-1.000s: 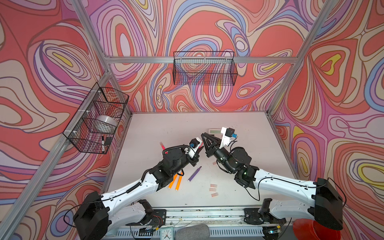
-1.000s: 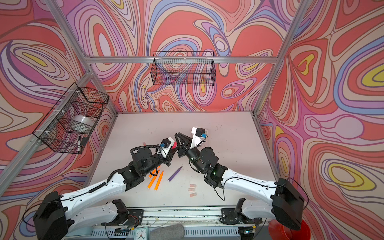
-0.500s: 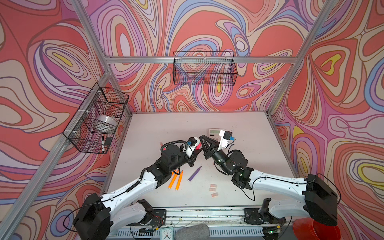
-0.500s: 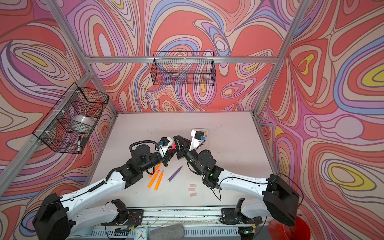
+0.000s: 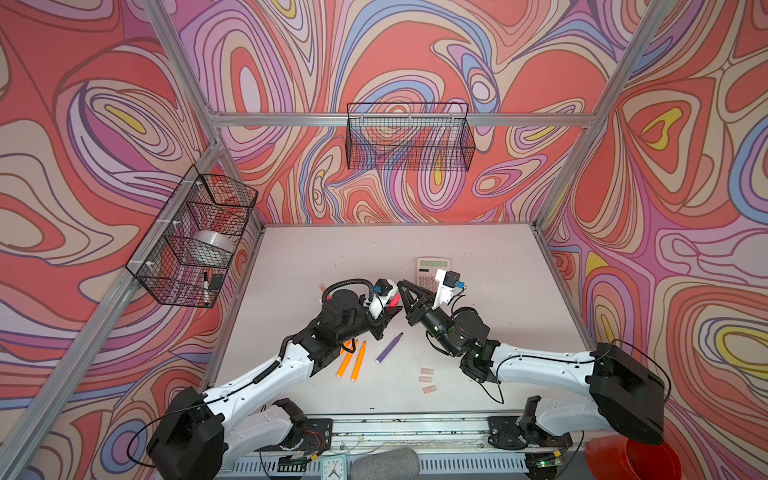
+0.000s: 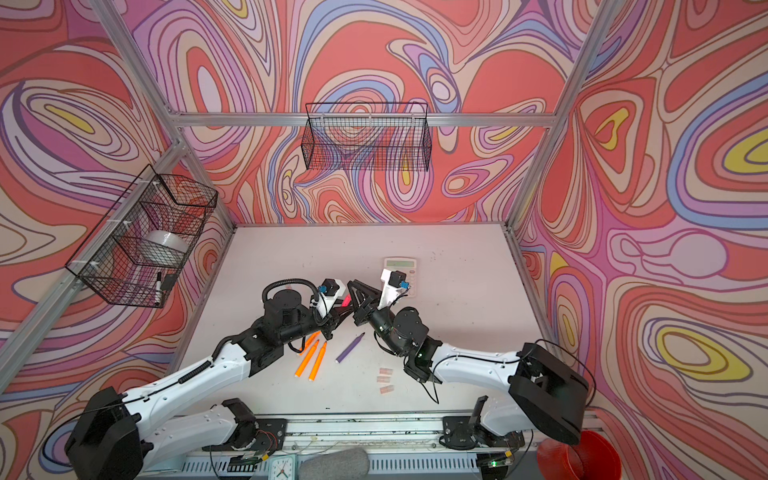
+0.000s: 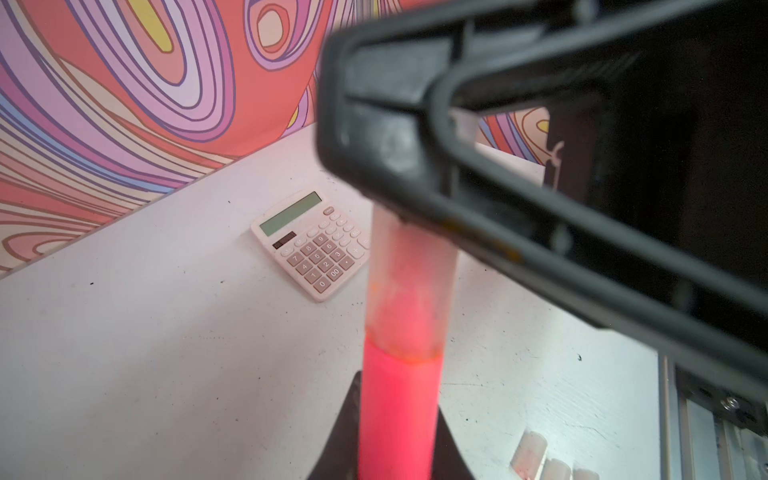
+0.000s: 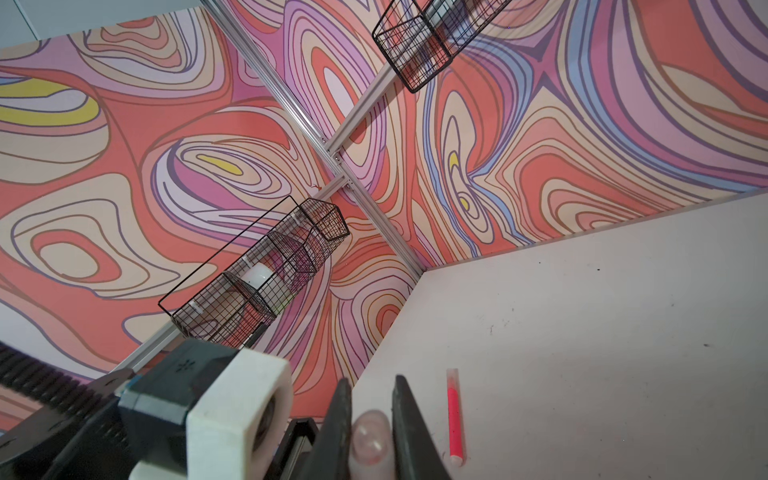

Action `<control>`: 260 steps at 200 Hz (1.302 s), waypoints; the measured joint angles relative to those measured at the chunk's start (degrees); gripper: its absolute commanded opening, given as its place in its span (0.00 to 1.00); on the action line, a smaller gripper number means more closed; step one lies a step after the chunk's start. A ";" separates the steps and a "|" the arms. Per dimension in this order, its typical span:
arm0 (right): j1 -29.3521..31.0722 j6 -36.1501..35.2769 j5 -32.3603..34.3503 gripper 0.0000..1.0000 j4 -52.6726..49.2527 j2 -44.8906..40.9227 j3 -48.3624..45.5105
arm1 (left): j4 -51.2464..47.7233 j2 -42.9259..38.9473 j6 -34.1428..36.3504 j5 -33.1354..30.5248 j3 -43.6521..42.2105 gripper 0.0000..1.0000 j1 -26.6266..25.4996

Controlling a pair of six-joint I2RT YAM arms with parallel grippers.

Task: Insert the pens into the pen caps

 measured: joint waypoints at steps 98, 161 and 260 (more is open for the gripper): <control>1.18 0.70 0.70 0.00 3.13 1.73 -1.07 | 1.49 -0.28 -2.16 3.02 -1.60 0.00 0.85; 3.91 1.07 0.68 0.00 -0.31 -0.24 0.98 | 16.22 -6.91 -7.23 8.87 -10.51 0.00 2.80; 8.96 0.11 -2.86 0.61 -19.61 -0.59 2.71 | 28.63 -8.37 -18.43 4.20 -17.25 0.00 9.73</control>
